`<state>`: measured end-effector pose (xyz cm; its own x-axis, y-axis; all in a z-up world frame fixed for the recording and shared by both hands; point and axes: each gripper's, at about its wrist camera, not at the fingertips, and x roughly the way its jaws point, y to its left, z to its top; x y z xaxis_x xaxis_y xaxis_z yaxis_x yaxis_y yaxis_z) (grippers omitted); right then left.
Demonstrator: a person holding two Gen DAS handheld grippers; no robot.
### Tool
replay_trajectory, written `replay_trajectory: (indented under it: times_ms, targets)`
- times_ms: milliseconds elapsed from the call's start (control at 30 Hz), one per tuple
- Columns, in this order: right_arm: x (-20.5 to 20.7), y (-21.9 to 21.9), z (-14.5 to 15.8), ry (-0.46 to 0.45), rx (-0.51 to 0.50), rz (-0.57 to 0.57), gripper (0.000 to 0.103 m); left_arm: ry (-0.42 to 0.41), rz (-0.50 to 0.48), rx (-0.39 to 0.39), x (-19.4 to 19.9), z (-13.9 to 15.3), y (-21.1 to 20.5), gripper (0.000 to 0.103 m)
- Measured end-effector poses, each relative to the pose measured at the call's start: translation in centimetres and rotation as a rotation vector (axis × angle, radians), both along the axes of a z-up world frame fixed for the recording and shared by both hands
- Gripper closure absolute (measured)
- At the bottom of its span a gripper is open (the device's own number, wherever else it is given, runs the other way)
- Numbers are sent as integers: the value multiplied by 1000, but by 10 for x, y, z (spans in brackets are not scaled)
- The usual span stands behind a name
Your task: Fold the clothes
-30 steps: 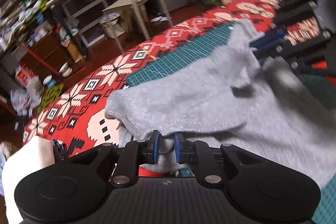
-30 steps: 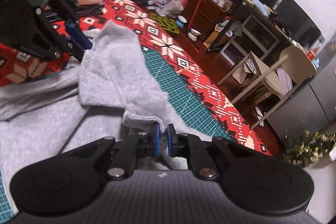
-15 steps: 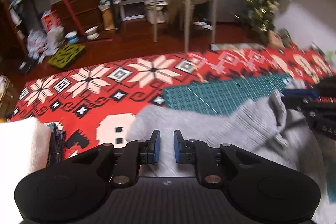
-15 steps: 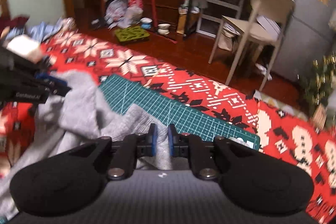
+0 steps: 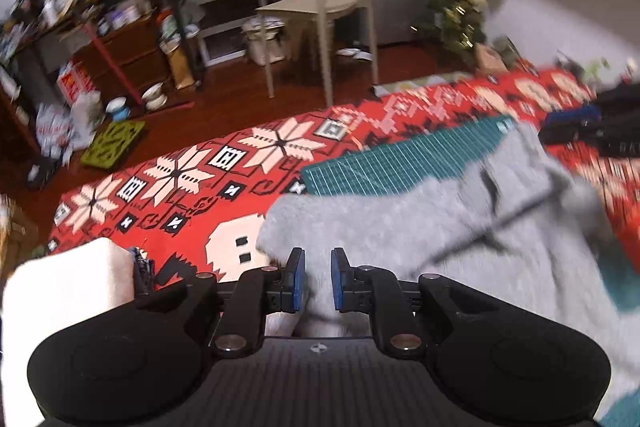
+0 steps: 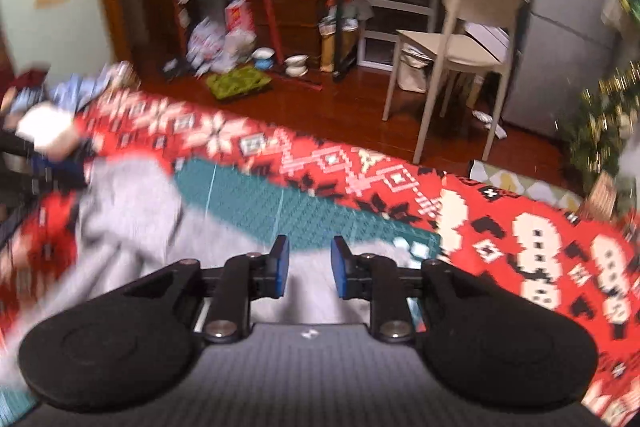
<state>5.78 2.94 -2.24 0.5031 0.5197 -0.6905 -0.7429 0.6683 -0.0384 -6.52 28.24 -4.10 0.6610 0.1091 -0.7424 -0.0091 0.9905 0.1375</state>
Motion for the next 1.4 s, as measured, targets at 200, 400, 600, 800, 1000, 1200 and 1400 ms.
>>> replay_trajectory:
  times_ms: [200, 400, 600, 800, 1000, 1200, 1400]
  targets:
    - [-25, -9, -20, -62, -171, 100, 72, 13, -53, 89, -9, -15, -7, 89]
    - [-32, 1, -39, -79, -250, 157, 67, 10, -86, 141, -10, -28, -19, 72]
    - [-22, 9, -46, -81, -261, 134, 84, 34, -95, 142, -1, -42, -24, 72]
    - [-5, 2, -42, -38, -186, 84, 93, 51, -88, 93, 6, -43, -20, 79]
    - [-2, 0, -35, -17, -133, 68, 93, 17, -148, 41, -11, -20, -14, 76]
    - [-3, 0, -31, -3, -105, 66, 93, 48, -224, 87, -18, -26, -24, 76]
    - [-6, 3, -33, 6, -121, 72, 93, 82, -178, 119, -7, -43, -26, 73]
